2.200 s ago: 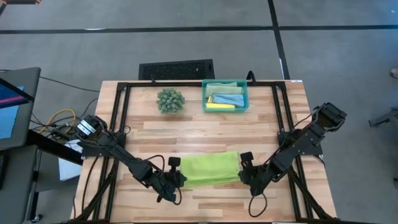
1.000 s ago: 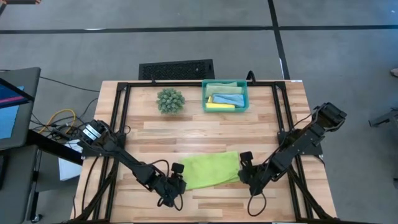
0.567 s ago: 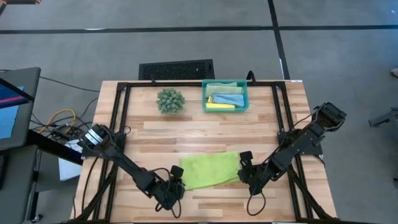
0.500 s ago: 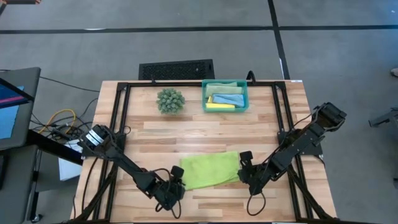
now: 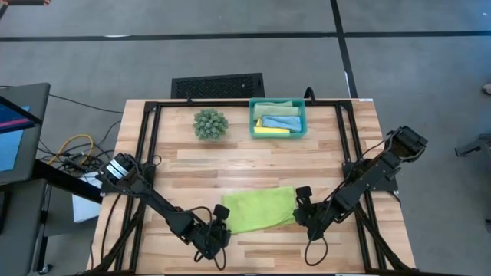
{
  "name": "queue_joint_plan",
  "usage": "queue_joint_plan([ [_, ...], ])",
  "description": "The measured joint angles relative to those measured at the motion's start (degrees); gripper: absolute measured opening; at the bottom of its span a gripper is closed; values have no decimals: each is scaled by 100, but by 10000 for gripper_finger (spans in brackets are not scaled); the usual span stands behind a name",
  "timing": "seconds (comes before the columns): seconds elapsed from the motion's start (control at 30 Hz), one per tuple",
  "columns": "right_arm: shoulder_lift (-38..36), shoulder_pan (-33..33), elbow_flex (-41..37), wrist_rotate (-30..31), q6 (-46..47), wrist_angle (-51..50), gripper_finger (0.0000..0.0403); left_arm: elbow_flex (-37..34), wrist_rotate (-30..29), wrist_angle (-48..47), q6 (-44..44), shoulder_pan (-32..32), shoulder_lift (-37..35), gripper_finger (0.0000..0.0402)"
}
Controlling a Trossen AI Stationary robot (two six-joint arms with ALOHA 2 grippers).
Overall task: Roll microfiber towels into tight, uniform cylinder then place into a basket
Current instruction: Roll the green microfiber cloth
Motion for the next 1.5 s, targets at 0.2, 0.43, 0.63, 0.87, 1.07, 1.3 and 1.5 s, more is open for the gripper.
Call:
queue_joint_plan([
  [0.2,0,0,0,0,0,0,22,296,-171,-460,22,-61,-2,5],
  [0.43,0,1,0,136,3,-87,18,776,-1676,-1408,-123,-243,-4,2],
  [0.63,-167,76,151,1920,364,-780,12,875,-3470,-1943,-505,-283,-7,1],
  [0.87,-232,-400,175,4252,649,-691,14,876,-4559,-2160,-606,284,-7,1],
  [1.07,-216,-1118,44,4543,856,-669,10,876,-5109,-3101,-1264,1068,-7,0],
  [1.3,-214,-1573,-413,4420,1401,-645,13,874,-5219,-4763,-3395,1535,-7,0],
  [1.5,-212,-1206,-533,3609,1262,-657,12,874,-5020,-4763,-3276,1104,-2,0],
])
